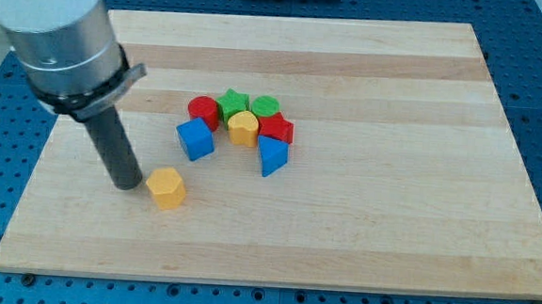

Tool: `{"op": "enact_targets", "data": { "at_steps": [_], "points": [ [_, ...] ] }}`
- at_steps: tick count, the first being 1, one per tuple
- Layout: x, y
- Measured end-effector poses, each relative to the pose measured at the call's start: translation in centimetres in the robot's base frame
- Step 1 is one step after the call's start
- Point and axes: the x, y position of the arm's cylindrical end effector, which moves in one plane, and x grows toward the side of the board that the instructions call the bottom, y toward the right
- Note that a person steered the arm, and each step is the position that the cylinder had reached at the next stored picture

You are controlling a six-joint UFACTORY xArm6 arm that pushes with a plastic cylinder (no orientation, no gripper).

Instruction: Push yellow hexagon into the group of blocks

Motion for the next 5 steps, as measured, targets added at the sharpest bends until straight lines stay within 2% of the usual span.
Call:
{"op": "enact_targets", "data": {
  "at_steps": [2, 3, 5],
  "points": [
    [2.2, -0.4],
    [3.4, 1.5],
    [2.3, 5.3]
  ]
}}
